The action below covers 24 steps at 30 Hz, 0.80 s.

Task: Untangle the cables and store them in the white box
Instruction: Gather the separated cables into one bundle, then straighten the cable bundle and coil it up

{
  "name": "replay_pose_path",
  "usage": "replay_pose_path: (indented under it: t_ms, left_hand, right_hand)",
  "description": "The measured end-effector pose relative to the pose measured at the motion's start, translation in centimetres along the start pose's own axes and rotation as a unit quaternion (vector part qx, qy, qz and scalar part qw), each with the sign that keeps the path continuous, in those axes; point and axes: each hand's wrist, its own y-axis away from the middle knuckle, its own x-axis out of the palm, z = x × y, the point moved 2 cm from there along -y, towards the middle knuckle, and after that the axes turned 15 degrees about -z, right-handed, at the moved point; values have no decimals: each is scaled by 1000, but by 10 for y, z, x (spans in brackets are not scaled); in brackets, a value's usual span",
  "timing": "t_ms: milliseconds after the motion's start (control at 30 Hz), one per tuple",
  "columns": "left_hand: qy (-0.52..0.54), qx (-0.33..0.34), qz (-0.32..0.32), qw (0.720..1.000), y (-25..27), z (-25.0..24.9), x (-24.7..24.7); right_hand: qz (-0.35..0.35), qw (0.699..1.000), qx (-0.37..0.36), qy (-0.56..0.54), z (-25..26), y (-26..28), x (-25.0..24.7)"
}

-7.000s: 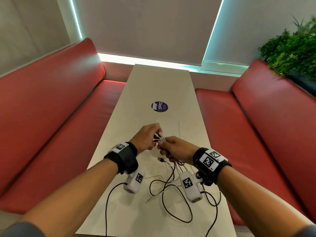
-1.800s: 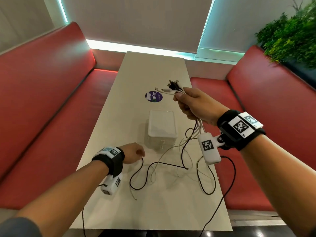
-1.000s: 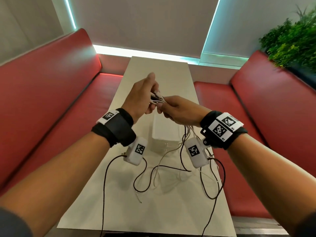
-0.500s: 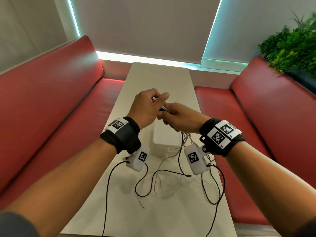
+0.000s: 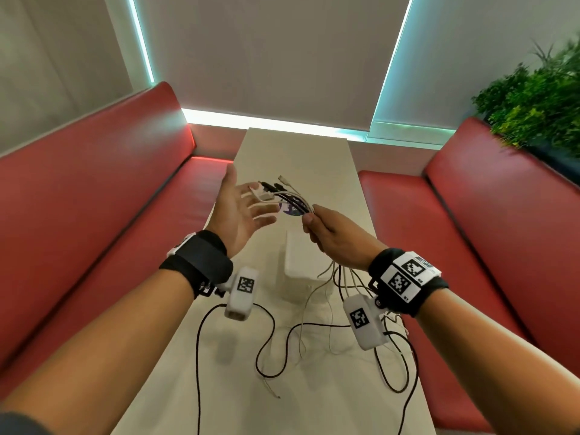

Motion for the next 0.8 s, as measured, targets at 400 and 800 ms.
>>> replay_pose_path:
  t_ms: [400,800]
  left_hand:
    - [-51,-5,73,996,29,17,45]
    - [181,6,-124,976,-33,-47,-25]
  right_hand:
    - [39,998,-10,51,4,-1,22]
    - [131,975,155,93,-84,74,4]
